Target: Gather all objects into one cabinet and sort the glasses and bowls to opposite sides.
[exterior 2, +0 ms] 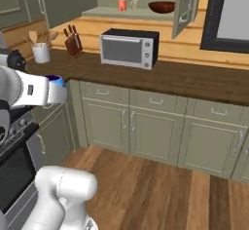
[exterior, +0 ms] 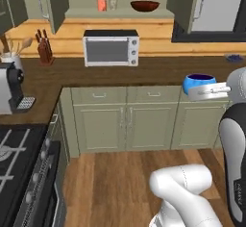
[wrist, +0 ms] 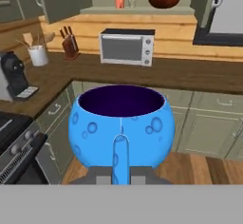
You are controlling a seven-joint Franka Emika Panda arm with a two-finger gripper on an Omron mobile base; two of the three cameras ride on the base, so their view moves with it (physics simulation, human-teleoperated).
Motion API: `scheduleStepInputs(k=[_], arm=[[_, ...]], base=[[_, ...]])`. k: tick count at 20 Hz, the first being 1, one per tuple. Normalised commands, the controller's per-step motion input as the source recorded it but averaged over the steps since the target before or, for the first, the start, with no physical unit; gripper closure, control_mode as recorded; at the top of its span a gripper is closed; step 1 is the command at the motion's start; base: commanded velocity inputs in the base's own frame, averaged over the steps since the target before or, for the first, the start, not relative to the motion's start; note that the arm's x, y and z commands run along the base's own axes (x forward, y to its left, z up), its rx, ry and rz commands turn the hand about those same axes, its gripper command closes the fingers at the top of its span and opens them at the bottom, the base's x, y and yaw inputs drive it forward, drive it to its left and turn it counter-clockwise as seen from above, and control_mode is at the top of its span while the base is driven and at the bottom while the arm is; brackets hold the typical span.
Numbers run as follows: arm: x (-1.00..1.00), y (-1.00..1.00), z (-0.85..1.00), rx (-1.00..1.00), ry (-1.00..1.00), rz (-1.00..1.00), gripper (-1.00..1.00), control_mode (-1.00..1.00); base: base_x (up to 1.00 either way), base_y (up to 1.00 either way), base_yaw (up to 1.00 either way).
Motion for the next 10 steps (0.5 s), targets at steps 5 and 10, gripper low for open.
scheduleStepInputs(k=[5, 10], arm=[[0.0, 0.0, 0.0, 0.0, 0.0, 0.0, 1.0, 1.0], [0.0, 0.0, 0.0, 0.0, 0.0, 0.0, 1.0, 1.0]], base=[[0.55, 0.0, -0.33], [0.63, 0.01, -0.24]])
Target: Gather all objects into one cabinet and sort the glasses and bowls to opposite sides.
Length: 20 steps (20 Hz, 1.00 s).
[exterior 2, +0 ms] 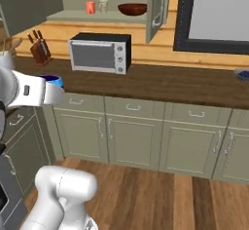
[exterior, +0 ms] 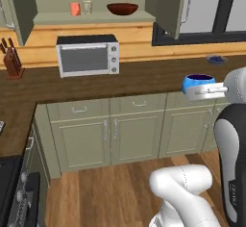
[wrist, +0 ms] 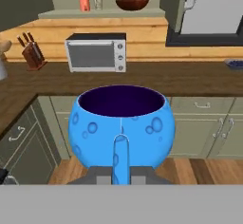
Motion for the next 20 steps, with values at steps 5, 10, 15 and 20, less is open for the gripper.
scheduleStepInputs(k=[5, 10, 15, 20], arm=[[0.0, 0.0, 0.0, 0.0, 0.0, 0.0, 1.0, 1.0], [0.0, 0.0, 0.0, 0.0, 0.0, 0.0, 1.0, 1.0], [0.0, 0.0, 0.0, 0.0, 0.0, 0.0, 1.0, 1.0], [0.0, 0.0, 0.0, 0.0, 0.0, 0.0, 1.0, 1.0]], base=[[0.55, 0.34, -0.11], [0.52, 0.43, -0.1], [0.44, 0.3, -0.17], [0.33, 0.32, -0.2]])
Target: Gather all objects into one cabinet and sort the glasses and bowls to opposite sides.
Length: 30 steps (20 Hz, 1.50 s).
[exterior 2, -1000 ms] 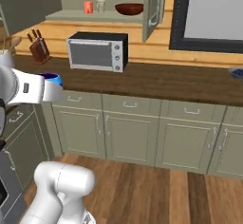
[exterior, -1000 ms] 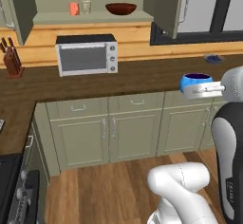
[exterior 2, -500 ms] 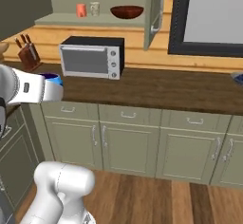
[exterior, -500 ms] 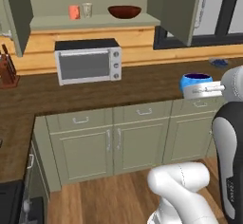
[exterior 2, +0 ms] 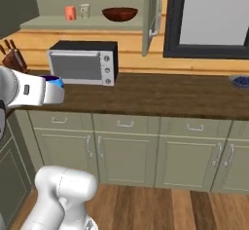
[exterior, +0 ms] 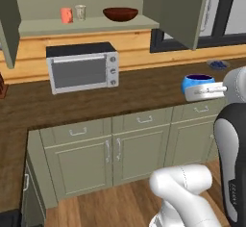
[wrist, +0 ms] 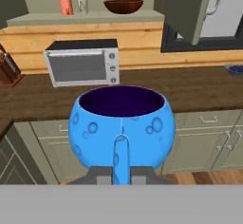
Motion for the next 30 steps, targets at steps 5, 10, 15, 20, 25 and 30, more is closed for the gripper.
scheduleStepInputs(k=[5, 10, 15, 20, 25, 30], arm=[[0.0, 0.0, 0.0, 0.0, 0.0, 0.0, 1.0, 1.0], [0.0, 0.0, 0.0, 0.0, 0.0, 0.0, 1.0, 1.0], [0.0, 0.0, 0.0, 0.0, 0.0, 0.0, 1.0, 1.0], [0.0, 0.0, 0.0, 0.0, 0.0, 0.0, 1.0, 1.0], [0.0, 0.0, 0.0, 0.0, 0.0, 0.0, 1.0, 1.0], [0.0, 0.0, 0.0, 0.0, 0.0, 0.0, 1.0, 1.0]], base=[[0.21, 0.36, -0.1], [0.47, 0.31, 0.0], [0.49, 0.2, 0.07], [0.33, 0.43, 0.15], [0.32, 0.34, 0.11], [0.58, 0.18, 0.07]])
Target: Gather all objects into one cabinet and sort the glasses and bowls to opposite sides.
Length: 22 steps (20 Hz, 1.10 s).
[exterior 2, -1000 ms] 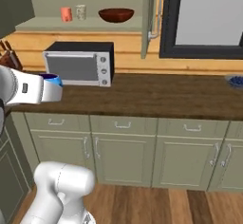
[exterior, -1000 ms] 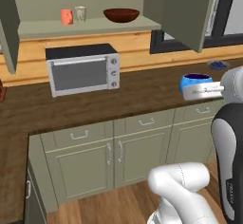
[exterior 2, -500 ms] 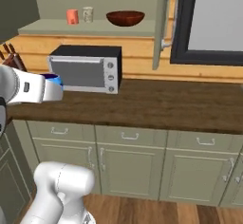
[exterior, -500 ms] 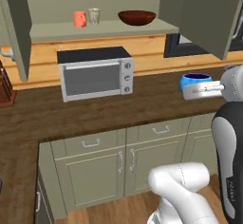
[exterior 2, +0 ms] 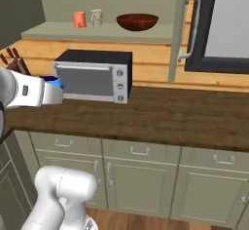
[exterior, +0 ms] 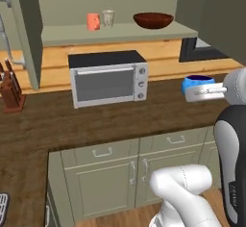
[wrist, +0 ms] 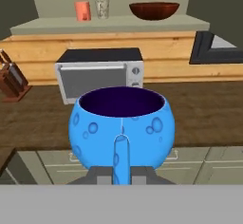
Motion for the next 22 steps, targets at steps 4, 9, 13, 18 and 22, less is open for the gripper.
scheduleStepInputs(k=[4, 9, 13, 18, 22], arm=[[0.0, 0.0, 0.0, 0.0, 0.0, 0.0, 1.0, 1.0], [0.0, 0.0, 0.0, 0.0, 0.0, 0.0, 1.0, 1.0], [0.0, 0.0, 0.0, 0.0, 0.0, 0.0, 1.0, 1.0], [0.0, 0.0, 0.0, 0.0, 0.0, 0.0, 1.0, 1.0], [0.0, 0.0, 0.0, 0.0, 0.0, 0.0, 1.0, 1.0]], base=[[0.64, 0.17, 0.04], [0.5, 0.24, 0.03], [0.39, 0.32, 0.05], [0.37, 0.35, 0.03], [0.32, 0.35, 0.01]])
